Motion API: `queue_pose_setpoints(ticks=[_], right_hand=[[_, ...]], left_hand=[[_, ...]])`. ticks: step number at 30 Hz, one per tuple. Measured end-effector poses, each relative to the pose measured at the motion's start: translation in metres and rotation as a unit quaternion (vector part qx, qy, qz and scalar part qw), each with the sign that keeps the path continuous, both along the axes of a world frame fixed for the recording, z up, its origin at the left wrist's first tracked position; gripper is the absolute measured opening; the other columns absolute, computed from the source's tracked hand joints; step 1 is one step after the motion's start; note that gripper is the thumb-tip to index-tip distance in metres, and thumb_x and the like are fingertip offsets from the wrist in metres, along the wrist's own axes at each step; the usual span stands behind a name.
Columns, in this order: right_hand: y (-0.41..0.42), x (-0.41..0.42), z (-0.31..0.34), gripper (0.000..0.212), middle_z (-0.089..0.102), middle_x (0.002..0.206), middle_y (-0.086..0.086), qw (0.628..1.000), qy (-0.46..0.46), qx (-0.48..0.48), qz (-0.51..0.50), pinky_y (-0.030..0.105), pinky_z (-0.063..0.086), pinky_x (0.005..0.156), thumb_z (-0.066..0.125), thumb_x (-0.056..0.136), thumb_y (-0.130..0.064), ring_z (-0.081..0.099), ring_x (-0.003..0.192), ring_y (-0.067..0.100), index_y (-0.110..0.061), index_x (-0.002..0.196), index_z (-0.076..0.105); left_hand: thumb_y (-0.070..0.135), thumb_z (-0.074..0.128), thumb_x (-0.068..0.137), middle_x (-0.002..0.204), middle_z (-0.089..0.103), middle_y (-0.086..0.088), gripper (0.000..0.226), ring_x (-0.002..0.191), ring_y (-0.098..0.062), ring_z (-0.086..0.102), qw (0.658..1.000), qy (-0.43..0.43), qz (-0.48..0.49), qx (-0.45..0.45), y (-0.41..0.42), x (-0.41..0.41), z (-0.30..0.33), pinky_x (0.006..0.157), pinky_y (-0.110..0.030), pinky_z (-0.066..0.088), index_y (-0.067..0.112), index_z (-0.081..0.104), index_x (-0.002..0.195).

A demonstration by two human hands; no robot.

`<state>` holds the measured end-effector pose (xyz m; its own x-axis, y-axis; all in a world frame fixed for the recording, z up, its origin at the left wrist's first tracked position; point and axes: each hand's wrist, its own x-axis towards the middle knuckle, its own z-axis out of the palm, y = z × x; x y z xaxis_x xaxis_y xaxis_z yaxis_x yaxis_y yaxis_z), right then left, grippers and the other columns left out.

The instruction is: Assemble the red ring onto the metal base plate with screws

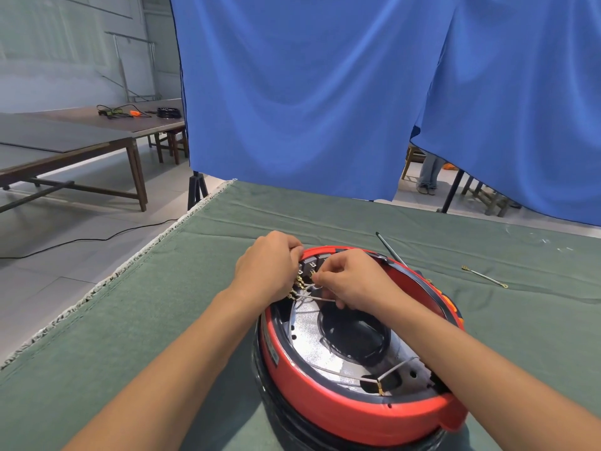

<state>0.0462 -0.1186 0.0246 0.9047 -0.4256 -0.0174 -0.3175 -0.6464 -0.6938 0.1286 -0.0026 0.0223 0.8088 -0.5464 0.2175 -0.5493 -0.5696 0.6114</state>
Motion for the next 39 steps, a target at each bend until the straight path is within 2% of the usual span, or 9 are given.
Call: queue_pose_setpoints(ticks=[8,13,19,23,27,32,34,37,39], right_hand=[[0.003,0.003,-0.002,0.038,0.061,0.051,-0.005,0.999,-0.009,-0.023,-0.026,0.025,0.046,0.061,0.064,0.089,-0.022,0.046,0.032,-0.002,-0.022,0.051,0.058],[0.003,0.004,0.002,0.034,0.061,0.047,-0.006,0.999,-0.002,0.030,-0.029,0.016,0.038,0.038,0.064,0.089,-0.016,0.052,0.034,0.001,-0.018,0.055,0.061],[0.005,0.010,0.006,0.035,0.059,0.040,0.001,0.995,0.004,0.083,-0.056,0.020,0.049,0.041,0.062,0.089,-0.007,0.057,0.036,0.011,-0.007,0.055,0.062],[0.010,0.006,0.005,0.031,0.062,0.044,0.001,0.997,-0.021,0.018,-0.068,0.027,0.057,0.051,0.063,0.088,-0.012,0.063,0.043,0.017,-0.009,0.057,0.065],[0.010,-0.004,0.006,0.026,0.069,0.058,0.004,0.992,-0.028,-0.116,-0.047,0.032,0.055,0.062,0.066,0.085,-0.031,0.060,0.046,0.015,-0.014,0.064,0.070],[0.012,-0.007,0.009,0.018,0.071,0.070,0.002,0.989,-0.032,-0.142,-0.037,0.030,0.051,0.071,0.067,0.085,-0.029,0.065,0.072,0.019,-0.018,0.074,0.075],[0.012,-0.004,0.010,0.016,0.072,0.071,0.005,0.988,-0.035,-0.143,-0.040,0.031,0.052,0.070,0.066,0.084,-0.023,0.065,0.075,0.021,-0.016,0.073,0.075],[0.012,-0.003,0.008,0.017,0.069,0.069,0.012,0.986,-0.039,-0.154,-0.042,0.036,0.053,0.064,0.061,0.078,-0.016,0.063,0.072,0.029,-0.009,0.067,0.071],[0.010,-0.004,0.009,0.016,0.069,0.072,0.013,0.988,-0.034,-0.150,-0.034,0.038,0.053,0.065,0.057,0.077,-0.014,0.062,0.074,0.032,-0.008,0.070,0.071]], left_hand=[[0.026,0.047,0.098,0.077,0.068,-0.006,0.029,0.084,-0.029,0.062,1.000,0.001,-0.007,0.000,0.000,0.003,-0.002,0.076,-0.040,0.052,0.015,0.071,0.085],[0.027,0.046,0.098,0.075,0.068,-0.009,0.032,0.081,-0.030,0.063,1.000,0.005,-0.020,-0.005,0.001,0.004,-0.002,0.077,-0.042,0.052,0.011,0.069,0.083],[0.024,0.047,0.097,0.071,0.065,-0.016,0.032,0.076,-0.035,0.061,0.999,0.014,-0.038,-0.021,0.002,0.006,-0.002,0.072,-0.041,0.052,0.006,0.066,0.078],[0.023,0.048,0.096,0.070,0.062,-0.019,0.032,0.076,-0.038,0.059,0.998,0.026,-0.032,-0.044,0.002,0.007,-0.004,0.071,-0.041,0.050,0.003,0.063,0.075],[0.024,0.048,0.096,0.060,0.056,-0.004,0.036,0.079,-0.035,0.059,0.999,0.023,-0.017,-0.039,0.000,0.002,-0.004,0.071,-0.041,0.049,0.011,0.059,0.064],[0.027,0.047,0.097,0.070,0.060,-0.004,0.032,0.083,-0.033,0.058,1.000,-0.016,0.007,0.006,-0.002,0.001,-0.001,0.068,-0.036,0.046,0.015,0.061,0.071],[0.023,0.048,0.095,0.078,0.061,-0.008,0.027,0.088,-0.036,0.058,0.998,-0.044,0.015,0.049,-0.006,-0.002,0.001,0.065,-0.034,0.039,0.017,0.057,0.070],[0.013,0.052,0.088,0.104,0.063,-0.013,0.005,0.101,-0.035,0.060,0.987,-0.089,0.028,0.130,-0.019,-0.017,0.006,0.067,-0.033,0.035,0.014,0.056,0.086],[0.012,0.050,0.087,0.109,0.063,-0.011,0.008,0.104,-0.034,0.061,0.981,-0.104,0.027,0.161,-0.024,-0.024,0.004,0.068,-0.032,0.034,0.013,0.057,0.092]])
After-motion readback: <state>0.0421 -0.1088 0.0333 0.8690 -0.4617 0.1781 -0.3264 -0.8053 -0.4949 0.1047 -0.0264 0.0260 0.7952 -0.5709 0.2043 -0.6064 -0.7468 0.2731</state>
